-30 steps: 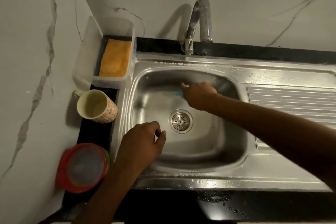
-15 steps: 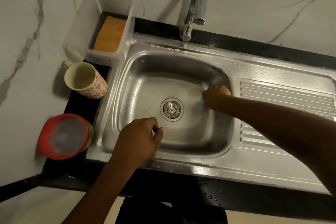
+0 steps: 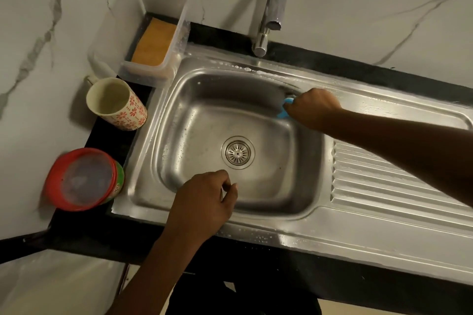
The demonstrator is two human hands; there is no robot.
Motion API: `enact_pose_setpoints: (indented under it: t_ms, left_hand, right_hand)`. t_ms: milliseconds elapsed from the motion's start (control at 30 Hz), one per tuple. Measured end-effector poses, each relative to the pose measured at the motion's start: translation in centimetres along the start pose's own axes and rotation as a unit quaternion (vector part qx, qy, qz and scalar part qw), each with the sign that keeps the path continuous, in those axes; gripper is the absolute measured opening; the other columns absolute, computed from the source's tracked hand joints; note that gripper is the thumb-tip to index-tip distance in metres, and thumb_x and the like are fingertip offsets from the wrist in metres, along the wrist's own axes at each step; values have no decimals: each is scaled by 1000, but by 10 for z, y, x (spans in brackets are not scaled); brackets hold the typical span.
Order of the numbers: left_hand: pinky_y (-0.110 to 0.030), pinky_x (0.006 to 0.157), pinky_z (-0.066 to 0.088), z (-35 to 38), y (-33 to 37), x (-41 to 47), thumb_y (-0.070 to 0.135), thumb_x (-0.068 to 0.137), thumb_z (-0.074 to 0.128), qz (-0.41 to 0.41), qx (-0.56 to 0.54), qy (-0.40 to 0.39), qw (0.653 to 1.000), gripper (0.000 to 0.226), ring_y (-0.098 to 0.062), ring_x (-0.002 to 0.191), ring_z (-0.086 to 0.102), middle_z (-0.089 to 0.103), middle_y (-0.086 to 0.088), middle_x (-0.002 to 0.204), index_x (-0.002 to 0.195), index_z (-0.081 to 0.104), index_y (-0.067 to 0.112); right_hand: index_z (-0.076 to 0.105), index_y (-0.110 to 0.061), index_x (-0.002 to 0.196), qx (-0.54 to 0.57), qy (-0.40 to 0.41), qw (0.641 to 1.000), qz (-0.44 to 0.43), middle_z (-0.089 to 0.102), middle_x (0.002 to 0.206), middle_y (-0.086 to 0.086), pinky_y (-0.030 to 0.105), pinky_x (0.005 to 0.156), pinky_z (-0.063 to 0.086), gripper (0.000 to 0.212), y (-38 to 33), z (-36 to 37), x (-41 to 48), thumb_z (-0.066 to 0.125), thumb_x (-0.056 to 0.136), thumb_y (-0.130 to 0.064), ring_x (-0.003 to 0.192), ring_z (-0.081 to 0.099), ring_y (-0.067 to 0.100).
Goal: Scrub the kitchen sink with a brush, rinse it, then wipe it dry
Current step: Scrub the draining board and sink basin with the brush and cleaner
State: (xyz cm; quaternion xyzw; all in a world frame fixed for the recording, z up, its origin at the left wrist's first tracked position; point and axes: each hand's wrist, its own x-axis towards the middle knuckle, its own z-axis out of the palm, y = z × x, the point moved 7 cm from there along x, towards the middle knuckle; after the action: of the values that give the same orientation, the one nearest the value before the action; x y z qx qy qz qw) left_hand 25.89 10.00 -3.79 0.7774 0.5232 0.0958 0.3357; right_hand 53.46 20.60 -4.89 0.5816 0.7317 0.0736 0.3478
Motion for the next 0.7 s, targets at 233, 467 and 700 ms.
enact_pose_setpoints:
  t_ms: [233, 467, 700]
  left_hand:
    - [-36, 61, 55, 9, 12, 7, 45, 98, 61, 2, 25, -4, 1000, 24, -10, 62, 58, 60, 8, 64, 80, 55, 30]
    - [-36, 61, 55, 8, 20, 6, 45, 98, 62, 3, 16, -3, 1000, 25, -10, 60, 58, 59, 8, 62, 79, 57, 29]
    - [-22, 56, 49, -19, -6, -15, 46, 98, 62, -29, 5, 18, 999, 25, -6, 58, 60, 59, 9, 61, 80, 57, 30]
  right_hand:
    - [72, -25, 121, -4, -10, 1000, -1, 76, 115, 0, 35, 80, 58, 22, -16, 18, 3, 61, 102, -27, 105, 75, 25]
    - [67, -24, 124, 1, 39, 999, 33, 74, 106, 1, 35, 71, 54, 32, 19, -1, -10, 70, 97, -39, 91, 74, 24]
    - [74, -20, 115, 104, -32, 992, 64, 77, 111, 3, 36, 85, 57, 22, -23, 20, 9, 64, 99, -32, 104, 74, 25]
